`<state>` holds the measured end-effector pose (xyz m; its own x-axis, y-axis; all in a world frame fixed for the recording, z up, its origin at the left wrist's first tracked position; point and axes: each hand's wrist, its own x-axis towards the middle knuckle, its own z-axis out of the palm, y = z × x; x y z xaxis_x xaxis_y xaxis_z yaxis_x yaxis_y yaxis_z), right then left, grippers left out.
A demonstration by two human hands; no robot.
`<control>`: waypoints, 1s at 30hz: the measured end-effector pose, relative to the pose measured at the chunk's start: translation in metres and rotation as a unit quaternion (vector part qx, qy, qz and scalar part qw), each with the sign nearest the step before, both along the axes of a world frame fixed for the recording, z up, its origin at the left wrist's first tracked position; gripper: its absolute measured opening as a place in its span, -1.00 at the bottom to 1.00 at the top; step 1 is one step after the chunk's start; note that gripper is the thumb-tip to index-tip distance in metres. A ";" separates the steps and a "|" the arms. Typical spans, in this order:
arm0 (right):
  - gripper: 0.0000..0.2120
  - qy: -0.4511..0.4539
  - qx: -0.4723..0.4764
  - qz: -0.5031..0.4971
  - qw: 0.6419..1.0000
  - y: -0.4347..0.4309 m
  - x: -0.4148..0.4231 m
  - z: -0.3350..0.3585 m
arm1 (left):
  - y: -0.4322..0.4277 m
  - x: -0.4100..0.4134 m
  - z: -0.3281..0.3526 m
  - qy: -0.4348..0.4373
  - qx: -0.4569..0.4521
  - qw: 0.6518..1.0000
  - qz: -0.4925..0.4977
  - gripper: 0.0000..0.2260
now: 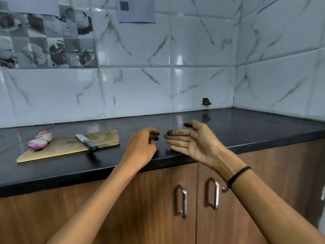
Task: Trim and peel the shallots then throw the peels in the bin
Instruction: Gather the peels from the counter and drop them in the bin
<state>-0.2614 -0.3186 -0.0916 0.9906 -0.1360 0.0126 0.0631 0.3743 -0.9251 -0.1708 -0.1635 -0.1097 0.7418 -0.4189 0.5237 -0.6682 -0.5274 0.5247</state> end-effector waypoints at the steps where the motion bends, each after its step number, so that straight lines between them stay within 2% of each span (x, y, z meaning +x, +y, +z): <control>1: -0.50 -0.006 0.028 -0.002 1.000 -0.010 -0.009 -0.005 | -0.013 -0.007 0.001 0.000 -0.014 1.000 -0.013 -0.67; 4: -0.49 -0.030 0.100 -0.011 0.995 -0.041 -0.040 -0.018 | -0.054 -0.030 0.001 -0.008 -0.046 0.997 -0.062 -0.69; 8: -0.47 -0.040 0.134 -0.053 0.989 -0.087 -0.085 -0.042 | -0.115 -0.070 -0.012 -0.028 -0.042 0.988 -0.147 -0.69; 12: -0.53 -0.004 0.116 -0.145 0.983 -0.132 -0.129 -0.078 | -0.175 -0.111 -0.039 -0.058 -0.029 0.977 -0.205 -0.67; 17: -0.69 0.070 0.054 -0.307 0.947 -0.184 -0.174 -0.147 | -0.248 -0.156 -0.101 -0.054 0.027 0.960 -0.272 -0.69; 21: -0.72 0.176 -0.088 -0.441 0.876 -0.223 -0.197 -0.221 | -0.301 -0.181 -0.178 0.046 0.142 0.941 -0.304 -0.71; 24: -0.56 0.293 -0.254 -0.480 0.787 -0.249 -0.209 -0.280 | -0.327 -0.198 -0.229 0.131 0.218 0.915 -0.314 -0.70; 26: -0.50 0.352 -0.322 -0.479 0.737 -0.260 -0.214 -0.313 | -0.338 -0.207 -0.256 0.160 0.256 0.899 -0.317 -0.71; 28: -0.55 0.389 -0.366 -0.465 0.706 -0.267 -0.219 -0.340 | -0.346 -0.212 -0.281 0.188 0.285 0.885 -0.318 -0.72; 30: -0.76 0.415 -0.400 -0.444 0.686 -0.267 -0.223 -0.352 | -0.351 -0.213 -0.302 0.211 0.305 0.873 -0.316 -0.76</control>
